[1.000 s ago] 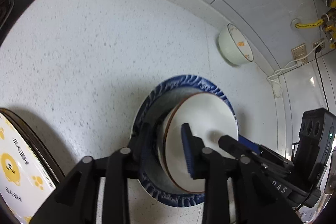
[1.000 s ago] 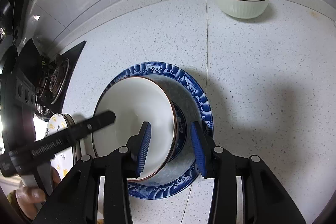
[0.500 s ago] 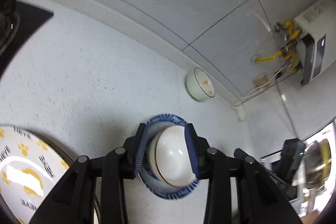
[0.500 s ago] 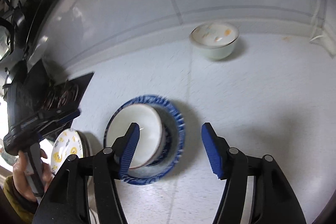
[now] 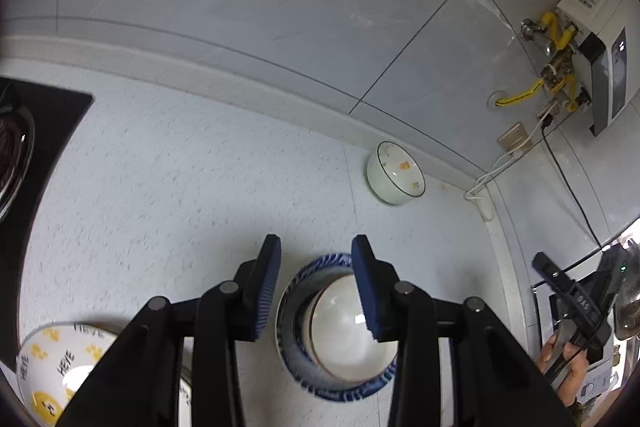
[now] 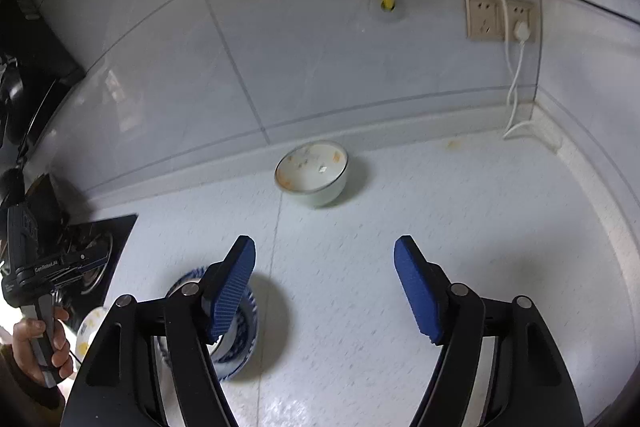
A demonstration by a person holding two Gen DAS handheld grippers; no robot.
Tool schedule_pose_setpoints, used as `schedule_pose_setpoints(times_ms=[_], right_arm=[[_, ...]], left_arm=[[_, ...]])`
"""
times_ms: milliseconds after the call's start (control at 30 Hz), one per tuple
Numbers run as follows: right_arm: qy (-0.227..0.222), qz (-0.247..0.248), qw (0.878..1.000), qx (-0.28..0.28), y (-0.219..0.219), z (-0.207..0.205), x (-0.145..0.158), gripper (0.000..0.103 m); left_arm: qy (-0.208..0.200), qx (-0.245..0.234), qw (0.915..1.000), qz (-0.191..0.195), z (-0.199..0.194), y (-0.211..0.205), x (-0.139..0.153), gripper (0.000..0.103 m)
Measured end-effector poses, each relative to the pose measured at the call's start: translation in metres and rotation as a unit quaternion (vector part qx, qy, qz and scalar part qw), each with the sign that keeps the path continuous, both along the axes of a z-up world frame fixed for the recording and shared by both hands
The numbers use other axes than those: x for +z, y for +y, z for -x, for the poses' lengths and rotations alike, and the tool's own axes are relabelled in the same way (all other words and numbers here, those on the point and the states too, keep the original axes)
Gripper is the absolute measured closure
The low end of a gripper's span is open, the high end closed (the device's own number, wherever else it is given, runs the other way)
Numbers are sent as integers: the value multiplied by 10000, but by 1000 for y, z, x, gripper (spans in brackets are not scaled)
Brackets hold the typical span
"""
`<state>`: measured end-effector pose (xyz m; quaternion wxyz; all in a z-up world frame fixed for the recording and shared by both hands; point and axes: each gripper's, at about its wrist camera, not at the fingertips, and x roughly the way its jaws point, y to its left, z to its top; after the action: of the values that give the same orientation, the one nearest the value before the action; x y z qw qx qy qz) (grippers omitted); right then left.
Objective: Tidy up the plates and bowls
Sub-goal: 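Move both grippers toward the white bowl with orange flower print, then close both grippers on the rim of the flower-print bowl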
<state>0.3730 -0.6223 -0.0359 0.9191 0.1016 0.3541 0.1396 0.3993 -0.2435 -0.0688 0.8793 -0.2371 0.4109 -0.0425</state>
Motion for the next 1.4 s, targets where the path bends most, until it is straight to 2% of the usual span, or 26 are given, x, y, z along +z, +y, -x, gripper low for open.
schedule_pose_setpoints(times_ms=[100,133,200,267,333,500,633,700,867,933,1000,1033,1067,1100,1167,1233,1333,1367,1400], right_arm=[[-122,-41,9999,-90,-7,-17,8,24],[-147,-22,9998,-93,-9,-21,9,24],[-168,16,9998,-70,-9,-37,8,21],[-168,19,9999,-15,-9,-51,6,15],[-130,8,9999,83,-9,-69,-1,11],[220,-149,9993,244,1,-117,-31,6],[461,-292,9980,313,10,-153,-54,6],[659,-364,9965,352,16,-171,-67,6],[1261,-598,9891,474,25,-209,-99,6],[1476,-611,9853,609,32,-219,-112,6],[1706,-611,9814,630,36,-231,-126,6],[1771,-611,9802,646,37,-233,-130,7],[1824,-616,9791,654,39,-236,-135,14],[1915,-638,9774,620,39,-239,-140,20],[2024,-737,9748,578,38,-243,-148,46],[2187,-750,9715,520,37,-246,-157,58],[2305,-1037,9653,656,36,-245,-161,67],[2323,-1116,9636,711,37,-244,-161,77],[2358,-1140,9624,728,38,-241,-158,81]], left_arm=[[92,-59,9999,-84,-27,-12,2,67],[149,-81,9997,-192,-39,-18,2,55],[110,-122,9992,-366,-56,-29,2,40],[95,-175,9984,-527,-74,-41,1,36],[100,-270,9968,-744,-94,-57,1,25],[162,-461,9925,-1124,-139,-90,-6,22],[347,-607,9908,-1156,-175,-107,-20,22],[474,-650,9910,-1070,-195,-115,-29,22],[966,-585,9924,-491,-244,-119,-65,22],[1297,-528,9901,-88,-261,-119,-88,24],[1511,-469,9874,49,-269,-120,-104,24],[1591,-430,9863,104,-274,-120,-112,29],[1656,-386,9852,196,-278,-120,-119,33],[1700,-363,9844,270,-281,-119,-123,40],[1831,-292,9814,490,-287,-117,-136,53],[1882,-280,9791,715,-291,-115,-146,63],[1874,-322,9768,985,-292,-117,-151,78],[1897,-352,9754,1067,-293,-119,-152,82],[1962,-395,9736,1102,-291,-122,-153,84]])
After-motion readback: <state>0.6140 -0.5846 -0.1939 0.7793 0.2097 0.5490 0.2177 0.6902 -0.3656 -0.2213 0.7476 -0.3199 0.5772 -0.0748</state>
